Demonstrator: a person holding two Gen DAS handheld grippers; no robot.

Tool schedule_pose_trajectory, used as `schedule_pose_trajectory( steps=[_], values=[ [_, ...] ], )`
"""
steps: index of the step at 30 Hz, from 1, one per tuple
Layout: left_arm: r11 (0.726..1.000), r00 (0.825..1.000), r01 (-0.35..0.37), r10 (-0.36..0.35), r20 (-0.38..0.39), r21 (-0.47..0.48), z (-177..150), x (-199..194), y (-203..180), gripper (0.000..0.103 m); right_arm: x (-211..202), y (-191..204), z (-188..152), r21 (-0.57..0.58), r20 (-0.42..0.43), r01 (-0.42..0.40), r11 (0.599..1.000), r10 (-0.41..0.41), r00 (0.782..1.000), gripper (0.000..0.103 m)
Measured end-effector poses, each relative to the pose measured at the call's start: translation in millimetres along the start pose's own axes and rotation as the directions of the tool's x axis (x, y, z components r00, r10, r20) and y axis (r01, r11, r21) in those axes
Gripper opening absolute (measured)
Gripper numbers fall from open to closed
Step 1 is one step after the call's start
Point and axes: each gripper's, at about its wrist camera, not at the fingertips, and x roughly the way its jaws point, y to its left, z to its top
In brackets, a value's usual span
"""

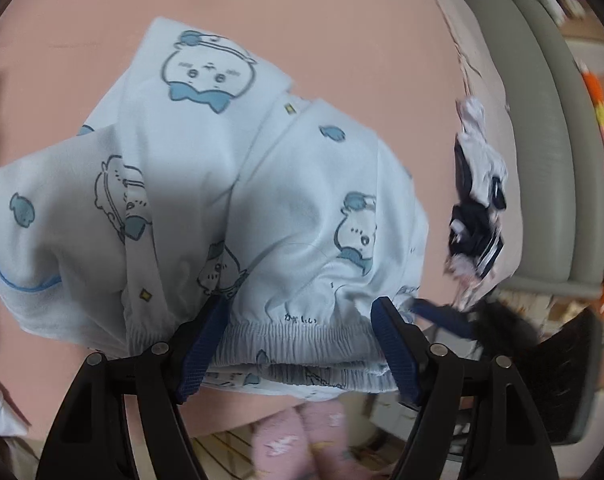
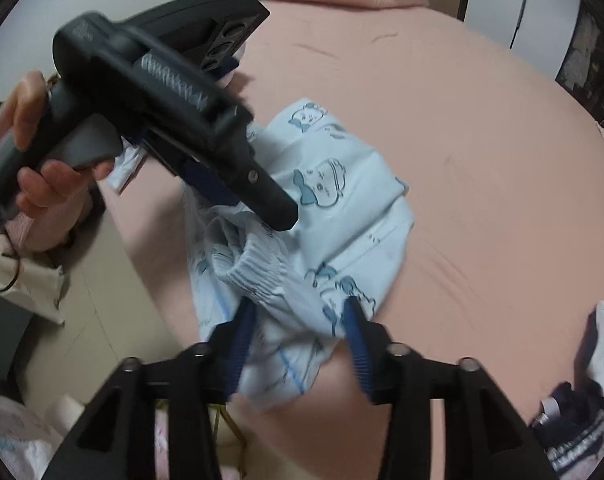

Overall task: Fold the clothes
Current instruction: 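Lift the waistband with both grippers and fold it over the shorts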

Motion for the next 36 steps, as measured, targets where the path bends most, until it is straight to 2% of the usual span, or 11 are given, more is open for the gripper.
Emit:
schedule_pose_trajectory(
  steps=[4,8,14,18,21,25,30,32,36],
  values=[
    [0.992,0.998,-0.052,0.048,0.045,0.113,-11,-2,-8,0.073,-17,5,1,0.031,0.004,0.0,1.0,-0.001,1.0,0.055],
    [0.974,0.992,-0.109,0.094,0.086,0.2,-21,-2,-12,0.073,-27,-4,12,0.117,0.021,0.015,0.993,-0.018,1.0,0.057],
    [0.963,0.986,-0.113,0.078,0.146,0.245,-32,-4,-7,0.073,-8,-29,27,0.201,0.003,0.096,0.975,-0.098,0.995,0.058],
    [0.936,0.978,-0.156,0.101,0.183,0.315,-45,-5,-8,0.073,22,-42,22,0.275,-0.046,0.076,0.959,-0.066,0.997,0.058],
    [0.919,0.973,-0.18,0.113,0.203,0.352,-53,-7,-9,0.073,43,-49,7,0.352,-0.078,0.025,0.936,0.003,0.997,0.058],
    [0.904,0.961,-0.225,0.145,0.234,0.362,-64,-12,-12,0.073,51,-55,-11,0.446,-0.037,-0.02,0.895,0.041,0.998,0.061],
    [0.909,0.948,-0.249,0.157,0.277,0.335,-72,-35,-17,0.073,46,-63,-15,0.489,-0.01,-0.054,0.871,0.068,0.998,0.062],
    [0.909,0.946,-0.234,0.13,0.298,0.345,-70,-51,-14,0.073,41,-67,-16,0.502,0.007,-0.083,0.861,0.093,0.996,0.062],
    [0.951,0.953,-0.148,0.064,0.298,0.272,-59,-70,14,0.073,39,-79,-23,0.559,0.075,-0.183,0.809,0.171,0.983,0.072]
  ],
)
